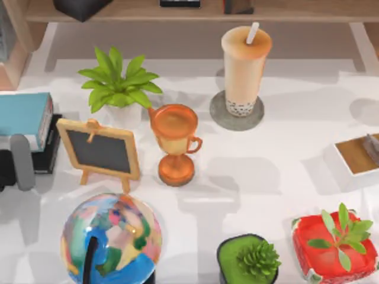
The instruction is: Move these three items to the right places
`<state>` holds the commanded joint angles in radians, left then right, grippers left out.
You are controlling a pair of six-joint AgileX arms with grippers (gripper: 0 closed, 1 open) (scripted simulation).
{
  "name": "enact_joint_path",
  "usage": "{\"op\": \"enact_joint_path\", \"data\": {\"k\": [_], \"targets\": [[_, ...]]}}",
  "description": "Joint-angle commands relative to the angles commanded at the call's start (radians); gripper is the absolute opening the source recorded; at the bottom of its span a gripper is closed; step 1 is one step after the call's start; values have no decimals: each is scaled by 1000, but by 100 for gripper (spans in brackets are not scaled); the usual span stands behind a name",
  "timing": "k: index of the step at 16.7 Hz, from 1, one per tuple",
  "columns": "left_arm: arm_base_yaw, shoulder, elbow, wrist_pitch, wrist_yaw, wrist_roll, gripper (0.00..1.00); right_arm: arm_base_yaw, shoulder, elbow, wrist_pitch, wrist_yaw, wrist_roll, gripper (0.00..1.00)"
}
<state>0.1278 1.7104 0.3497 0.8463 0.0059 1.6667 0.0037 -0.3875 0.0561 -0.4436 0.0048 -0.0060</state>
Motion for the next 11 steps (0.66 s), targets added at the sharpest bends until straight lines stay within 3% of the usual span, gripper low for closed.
{"op": "enact_joint_path", "data": {"k": [5, 11], "targets": [[0, 0, 0, 0, 0, 0, 98, 0, 0, 0, 0, 0, 0, 100], [0, 0, 0, 0, 0, 0, 100, 0, 0, 0, 0, 0, 0, 100]]}}
